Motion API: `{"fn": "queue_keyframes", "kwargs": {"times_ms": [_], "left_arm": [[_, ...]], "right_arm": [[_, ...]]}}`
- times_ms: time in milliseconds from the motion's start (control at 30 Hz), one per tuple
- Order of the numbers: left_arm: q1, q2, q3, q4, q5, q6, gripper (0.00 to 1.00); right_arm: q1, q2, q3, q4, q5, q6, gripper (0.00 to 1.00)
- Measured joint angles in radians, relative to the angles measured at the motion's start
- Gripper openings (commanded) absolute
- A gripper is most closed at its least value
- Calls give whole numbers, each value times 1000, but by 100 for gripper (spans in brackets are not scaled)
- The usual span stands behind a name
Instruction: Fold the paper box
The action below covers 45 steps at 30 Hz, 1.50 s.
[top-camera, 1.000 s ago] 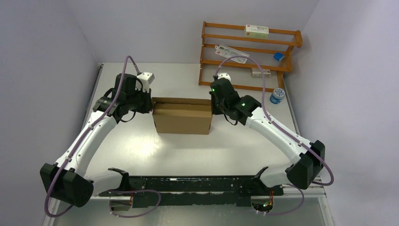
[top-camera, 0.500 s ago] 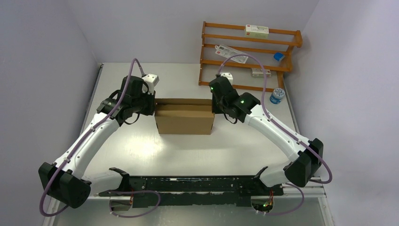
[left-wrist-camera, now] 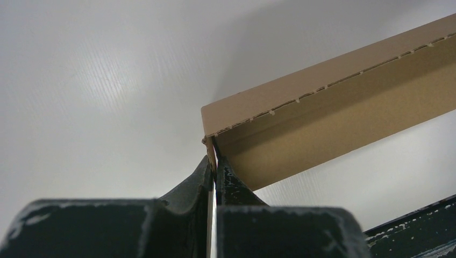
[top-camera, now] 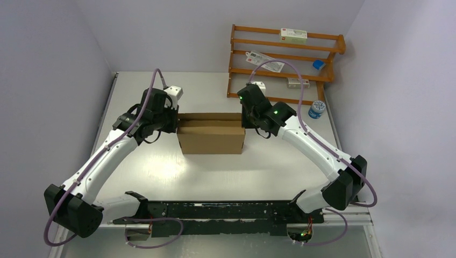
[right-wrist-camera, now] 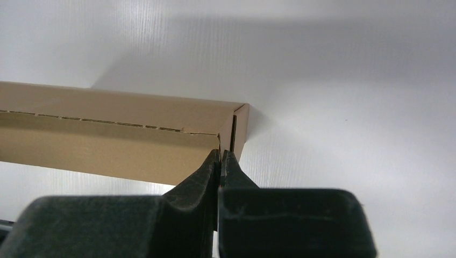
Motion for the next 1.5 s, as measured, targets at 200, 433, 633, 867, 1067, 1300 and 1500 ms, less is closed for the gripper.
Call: {"fn": "queue_keyframes", "kwargs": {"times_ms": [200, 433, 633, 867, 1067, 1300, 1500], "left_arm": [[-4, 0, -4, -1, -14, -5, 5], [-7, 0, -3, -2, -15, -8, 5], [-11, 9, 20, -25, -12, -9, 5], [-15, 23, 53, -59, -13, -9, 5], [-15, 29, 66, -77, -17, -22, 5], [-15, 54, 117, -113, -32, -28, 5], [-15, 109, 178, -167, -76, -24, 5]], "right_arm": [[-8, 11, 15, -8, -17, 2, 0], [-8, 11, 8, 3, -2, -22, 0], [-8, 4, -13, 30, 14, -53, 0], [-8, -2, -23, 40, 20, -74, 0], [-6, -8, -44, 74, 23, -79, 0], [31, -10, -60, 85, 74, -85, 0], [116, -12, -72, 80, 163, -88, 0]]}}
